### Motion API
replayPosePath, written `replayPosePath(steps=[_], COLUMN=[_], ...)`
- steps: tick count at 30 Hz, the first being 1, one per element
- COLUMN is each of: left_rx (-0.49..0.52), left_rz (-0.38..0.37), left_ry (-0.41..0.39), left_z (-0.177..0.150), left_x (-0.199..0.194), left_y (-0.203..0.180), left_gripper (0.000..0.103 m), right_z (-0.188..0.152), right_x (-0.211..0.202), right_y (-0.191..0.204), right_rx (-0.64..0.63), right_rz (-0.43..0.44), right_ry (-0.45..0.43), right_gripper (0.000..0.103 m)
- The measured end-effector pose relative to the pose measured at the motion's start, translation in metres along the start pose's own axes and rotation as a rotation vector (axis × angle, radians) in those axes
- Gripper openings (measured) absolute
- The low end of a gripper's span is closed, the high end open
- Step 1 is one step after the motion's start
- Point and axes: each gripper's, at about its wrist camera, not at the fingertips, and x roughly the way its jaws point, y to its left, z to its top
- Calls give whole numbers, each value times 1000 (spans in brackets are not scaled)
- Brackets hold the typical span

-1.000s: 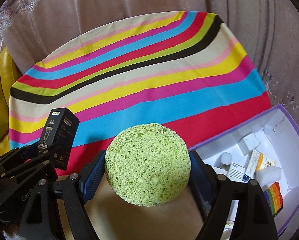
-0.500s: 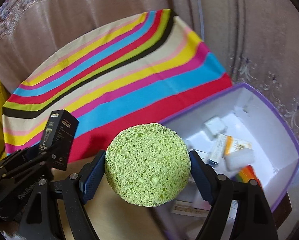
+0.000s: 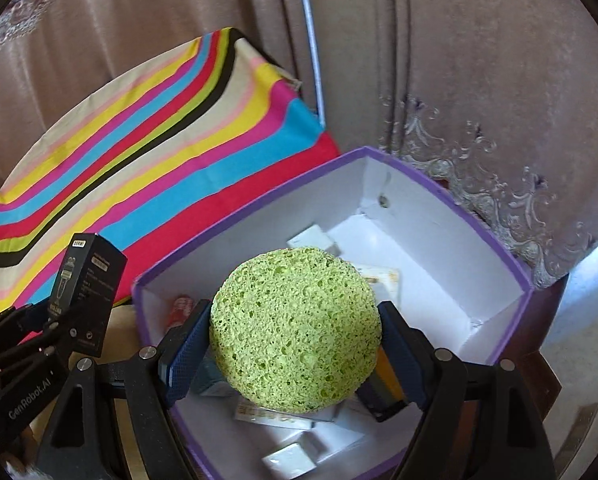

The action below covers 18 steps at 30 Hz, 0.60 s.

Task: Organize objects
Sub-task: 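Carry the black box and green sponge over the storage box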

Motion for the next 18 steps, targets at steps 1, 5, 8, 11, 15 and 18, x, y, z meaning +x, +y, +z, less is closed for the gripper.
replayPosePath(steps=[1,5,8,11,15,18], left_rx=[2,10,21,24,29,30], left_rz=[-4,-19,-28,-36,-48,-58], left_ry=[2,9,14,18,25,30], left_z=[1,6,8,8,9,10], left_x=[1,6,9,10,13,16], left_y=[-2,-10,-16,-20,-25,-28], left_gripper=[43,43,43,43,43,43], right_z=[1,2,2,4,5,5], right_x=[-1,-1,-2,-3,-2,-2], right_y=[-2,-8,-11,-14,-17,-20], right_rx=[1,1,-7,-12,-24,-30], right_rz=[-6,-29,-52,-79,-112,-132], right_ry=[-3,-12,-20,-28,-34,-37], right_gripper=[81,81,81,81,81,82])
